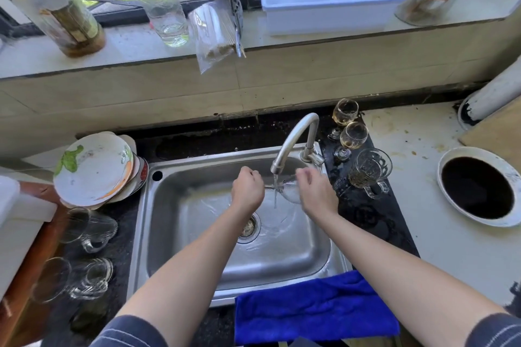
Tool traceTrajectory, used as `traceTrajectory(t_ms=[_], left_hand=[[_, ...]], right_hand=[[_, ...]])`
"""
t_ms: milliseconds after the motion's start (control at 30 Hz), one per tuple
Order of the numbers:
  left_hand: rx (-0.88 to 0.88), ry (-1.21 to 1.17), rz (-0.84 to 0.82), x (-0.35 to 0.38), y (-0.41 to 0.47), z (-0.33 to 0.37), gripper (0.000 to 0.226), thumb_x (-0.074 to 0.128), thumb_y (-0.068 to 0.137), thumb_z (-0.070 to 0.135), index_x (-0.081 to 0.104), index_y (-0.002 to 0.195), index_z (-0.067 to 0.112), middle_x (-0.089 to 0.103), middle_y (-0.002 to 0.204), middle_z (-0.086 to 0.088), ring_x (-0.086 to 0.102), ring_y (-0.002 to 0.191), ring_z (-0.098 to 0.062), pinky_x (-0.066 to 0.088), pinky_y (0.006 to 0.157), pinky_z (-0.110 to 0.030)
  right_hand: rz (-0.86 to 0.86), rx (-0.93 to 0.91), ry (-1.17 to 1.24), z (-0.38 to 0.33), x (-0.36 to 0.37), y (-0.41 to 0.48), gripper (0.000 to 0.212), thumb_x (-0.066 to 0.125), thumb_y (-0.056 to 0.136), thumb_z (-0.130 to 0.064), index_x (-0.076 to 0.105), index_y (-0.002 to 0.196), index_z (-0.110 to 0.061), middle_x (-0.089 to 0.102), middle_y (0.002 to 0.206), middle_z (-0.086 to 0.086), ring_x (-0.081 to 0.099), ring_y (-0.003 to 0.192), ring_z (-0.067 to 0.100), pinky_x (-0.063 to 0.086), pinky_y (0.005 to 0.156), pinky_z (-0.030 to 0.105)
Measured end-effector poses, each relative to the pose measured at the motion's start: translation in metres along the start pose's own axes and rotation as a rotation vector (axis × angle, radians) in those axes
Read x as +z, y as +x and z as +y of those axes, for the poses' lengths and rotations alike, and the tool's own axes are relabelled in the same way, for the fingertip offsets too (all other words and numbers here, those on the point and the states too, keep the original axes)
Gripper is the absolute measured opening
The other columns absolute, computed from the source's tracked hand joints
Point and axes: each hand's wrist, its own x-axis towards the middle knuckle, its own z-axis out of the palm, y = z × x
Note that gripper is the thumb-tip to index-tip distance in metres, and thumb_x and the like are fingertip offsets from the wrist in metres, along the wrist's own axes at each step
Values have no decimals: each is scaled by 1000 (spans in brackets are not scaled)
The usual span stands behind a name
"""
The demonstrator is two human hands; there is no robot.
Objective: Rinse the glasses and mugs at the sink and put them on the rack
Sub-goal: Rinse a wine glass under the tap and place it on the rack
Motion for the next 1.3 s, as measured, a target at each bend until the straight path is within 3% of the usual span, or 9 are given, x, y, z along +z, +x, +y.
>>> traceTrajectory(t_ms=[67,200,333,467,633,833,1033,1200,1300], left_hand=[[-20,-47,46,-5,1,-2,27,31,100,26,49,100,6,57,99,-12,52,97,-33,36,75,-35],[81,20,113,-15,-1,-11,24,32,101,25,48,99,7,59,101,-14,52,96,-34,33,73,-34],[140,-13,184,-17,-7,-19,21,33,101,25,43,88,12,55,91,-8,52,88,-30,31,71,-33],[260,-11,264,-18,-13,-27,21,36,101,25,42,85,12,52,89,-8,47,80,-27,30,69,-34],[371,-96,313,-24,-20,-38,15,41,99,19,42,85,14,47,84,-4,43,76,-20,26,67,-27],[-289,-555,-40,-21,-3,-46,21,42,98,26,50,89,8,53,71,-9,55,56,-22,41,50,-27],[190,-235,230,-23,-11,-46,18,43,96,11,59,88,8,56,77,2,50,75,-15,38,73,-32],[-390,-641,-138,-30,-2,-56,16,43,99,30,44,104,14,54,88,-13,55,64,-25,51,58,-32],[-292,-599,-82,-22,-6,-59,24,41,100,30,41,110,7,53,83,-16,51,54,-22,45,47,-27]], right_hand=[[22,-201,-182,-6,7,-3,49,42,88,-65,53,122,-31,48,128,-5,49,114,18,46,88,40],[-87,47,-22,-6,5,17,51,28,95,-58,62,98,-21,65,108,4,59,101,30,47,87,43],[-59,-315,-289,-27,18,2,45,34,90,-63,58,94,-25,58,102,-5,52,101,23,47,79,40],[-221,34,56,-24,14,15,49,36,88,-58,60,76,-18,64,85,3,61,82,29,46,69,36],[-430,270,459,-31,10,14,42,63,85,-55,60,100,-17,63,98,7,68,63,23,52,50,30],[-170,-193,224,-20,19,10,31,65,75,-62,53,89,-38,63,93,-11,62,87,11,51,75,38],[-378,230,376,-32,8,12,38,62,84,-55,63,90,-18,66,90,4,69,64,24,50,47,29],[-138,-297,219,-35,13,4,32,58,79,-63,58,88,-32,66,94,-11,65,88,11,53,78,37],[-135,-236,107,-41,9,8,32,57,76,-62,56,86,-32,64,97,-9,63,88,15,53,84,41]])
